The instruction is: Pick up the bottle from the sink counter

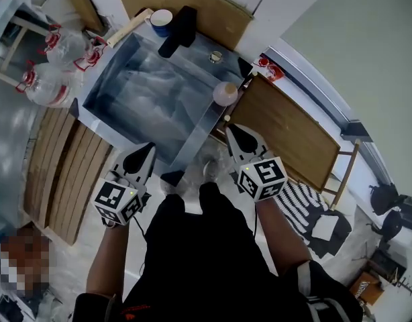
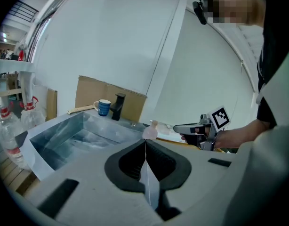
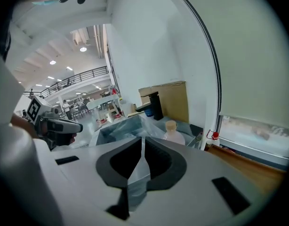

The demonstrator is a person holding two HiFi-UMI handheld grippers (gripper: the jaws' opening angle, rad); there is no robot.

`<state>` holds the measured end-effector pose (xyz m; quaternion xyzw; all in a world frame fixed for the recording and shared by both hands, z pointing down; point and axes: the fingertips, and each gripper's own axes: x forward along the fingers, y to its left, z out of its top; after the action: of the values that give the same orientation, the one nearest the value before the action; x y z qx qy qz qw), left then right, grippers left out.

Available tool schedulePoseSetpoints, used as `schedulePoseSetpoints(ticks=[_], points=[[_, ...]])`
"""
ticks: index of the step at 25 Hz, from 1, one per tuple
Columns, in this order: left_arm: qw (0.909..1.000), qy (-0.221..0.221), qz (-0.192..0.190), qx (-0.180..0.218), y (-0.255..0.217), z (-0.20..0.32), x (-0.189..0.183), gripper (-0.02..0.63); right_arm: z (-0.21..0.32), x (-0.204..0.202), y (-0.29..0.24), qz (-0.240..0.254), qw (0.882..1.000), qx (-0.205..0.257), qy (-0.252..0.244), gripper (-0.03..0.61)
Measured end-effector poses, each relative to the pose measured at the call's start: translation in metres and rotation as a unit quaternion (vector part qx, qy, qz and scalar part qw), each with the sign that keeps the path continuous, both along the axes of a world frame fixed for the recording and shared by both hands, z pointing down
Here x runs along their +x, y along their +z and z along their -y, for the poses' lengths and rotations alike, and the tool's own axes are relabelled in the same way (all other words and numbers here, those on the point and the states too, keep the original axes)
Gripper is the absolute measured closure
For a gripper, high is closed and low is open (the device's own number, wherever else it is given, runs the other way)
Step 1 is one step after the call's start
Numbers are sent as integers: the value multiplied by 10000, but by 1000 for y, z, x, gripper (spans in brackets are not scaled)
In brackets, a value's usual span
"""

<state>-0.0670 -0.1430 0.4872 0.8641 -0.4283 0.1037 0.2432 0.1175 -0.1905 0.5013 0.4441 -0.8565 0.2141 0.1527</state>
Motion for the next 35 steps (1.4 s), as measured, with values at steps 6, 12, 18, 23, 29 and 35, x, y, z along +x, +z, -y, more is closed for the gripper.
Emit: schedulePoseSetpoints(ticks=[6,12,18,23,29,35], points=[[9996,-220,107,-114,7,10,16,592,29,19,11,-55,9999,22,-120,522],[9992,-305,127,-210,18,19,26,592,51,22,22,-175,9996,93,-208,458],[9991,-276,198,-265,25,24,32,592,71,24,36,-261,9993,212,-176,393],[9988,-291,253,-299,29,26,29,592,84,22,45,-502,9977,419,-176,345],[9987,-250,329,-306,31,32,31,592,100,18,52,-522,9971,537,-157,339],[9986,-198,373,-324,34,33,36,592,106,14,56,-554,9958,713,-168,337]])
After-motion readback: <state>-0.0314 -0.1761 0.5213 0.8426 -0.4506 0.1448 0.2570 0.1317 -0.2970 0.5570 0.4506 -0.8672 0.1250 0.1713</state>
